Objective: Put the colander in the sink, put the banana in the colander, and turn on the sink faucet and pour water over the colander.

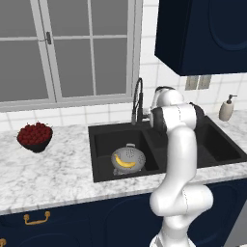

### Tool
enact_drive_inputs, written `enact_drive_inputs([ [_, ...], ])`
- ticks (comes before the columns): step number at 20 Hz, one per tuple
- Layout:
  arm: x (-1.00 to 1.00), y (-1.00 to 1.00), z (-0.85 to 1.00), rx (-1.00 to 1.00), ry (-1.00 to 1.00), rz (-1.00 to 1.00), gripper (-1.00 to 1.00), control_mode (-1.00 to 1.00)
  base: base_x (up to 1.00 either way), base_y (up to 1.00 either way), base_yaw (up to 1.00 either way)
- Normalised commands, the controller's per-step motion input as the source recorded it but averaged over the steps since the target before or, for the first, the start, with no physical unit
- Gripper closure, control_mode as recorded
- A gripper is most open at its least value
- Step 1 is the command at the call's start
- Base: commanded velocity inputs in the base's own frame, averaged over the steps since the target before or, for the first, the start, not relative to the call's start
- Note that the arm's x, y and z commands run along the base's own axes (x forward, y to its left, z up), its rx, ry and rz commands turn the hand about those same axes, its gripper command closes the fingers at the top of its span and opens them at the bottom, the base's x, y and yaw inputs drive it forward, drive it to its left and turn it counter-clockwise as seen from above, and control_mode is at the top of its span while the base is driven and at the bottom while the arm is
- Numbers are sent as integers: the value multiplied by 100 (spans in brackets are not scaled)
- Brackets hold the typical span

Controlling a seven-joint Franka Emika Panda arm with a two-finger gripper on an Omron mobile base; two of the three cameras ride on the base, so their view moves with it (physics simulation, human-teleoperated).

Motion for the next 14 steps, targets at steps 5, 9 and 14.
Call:
enact_drive_inputs([
  [5,16,0,-3,0,0,0,-100,-100,0,0,0],
  [9,8,0,0,0,0,0,-100,-100,0,0,0],
  [14,5,0,0,0,0,0,-100,-100,0,0,0],
])
